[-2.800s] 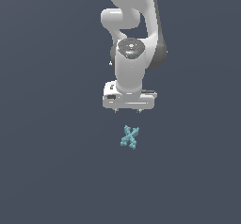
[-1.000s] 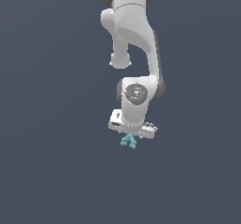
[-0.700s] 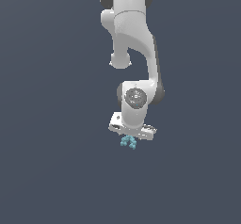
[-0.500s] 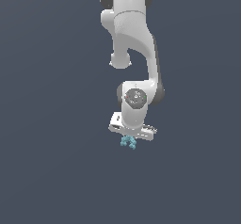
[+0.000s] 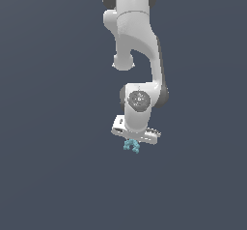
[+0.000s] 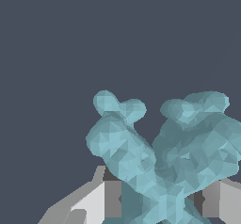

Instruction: Pick up the object and move it to a goal position.

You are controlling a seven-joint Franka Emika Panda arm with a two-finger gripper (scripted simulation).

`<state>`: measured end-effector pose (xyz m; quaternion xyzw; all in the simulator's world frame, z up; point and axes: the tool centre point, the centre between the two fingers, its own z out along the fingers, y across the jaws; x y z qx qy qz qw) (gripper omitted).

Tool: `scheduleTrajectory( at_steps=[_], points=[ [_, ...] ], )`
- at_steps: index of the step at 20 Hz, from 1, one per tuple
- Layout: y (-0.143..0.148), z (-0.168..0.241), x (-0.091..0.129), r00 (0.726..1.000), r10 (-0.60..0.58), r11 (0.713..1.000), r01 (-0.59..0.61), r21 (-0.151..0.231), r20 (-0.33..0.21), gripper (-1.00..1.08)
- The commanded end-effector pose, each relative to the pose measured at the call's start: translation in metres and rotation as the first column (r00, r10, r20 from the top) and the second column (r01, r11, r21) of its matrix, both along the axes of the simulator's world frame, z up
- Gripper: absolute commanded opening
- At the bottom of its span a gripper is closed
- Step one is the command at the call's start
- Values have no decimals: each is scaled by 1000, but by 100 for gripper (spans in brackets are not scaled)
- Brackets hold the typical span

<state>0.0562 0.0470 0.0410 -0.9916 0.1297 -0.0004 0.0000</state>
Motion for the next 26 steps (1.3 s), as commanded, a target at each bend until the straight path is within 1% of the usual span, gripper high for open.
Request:
scheduleTrajectory(
  at_steps=[1, 7, 12, 17, 26],
  points=[
    [1, 1, -1, 1000, 0, 1000, 0, 0, -1, -100],
    [6, 21, -4, 1000, 0, 1000, 0, 0, -1, -100],
    [15, 53, -10, 1000, 0, 1000, 0, 0, -1, -100],
    [29, 102, -18, 1000, 0, 1000, 0, 0, -1, -100],
    [58, 208, -36, 1000, 0, 1000, 0, -1, -1, -100]
  ],
)
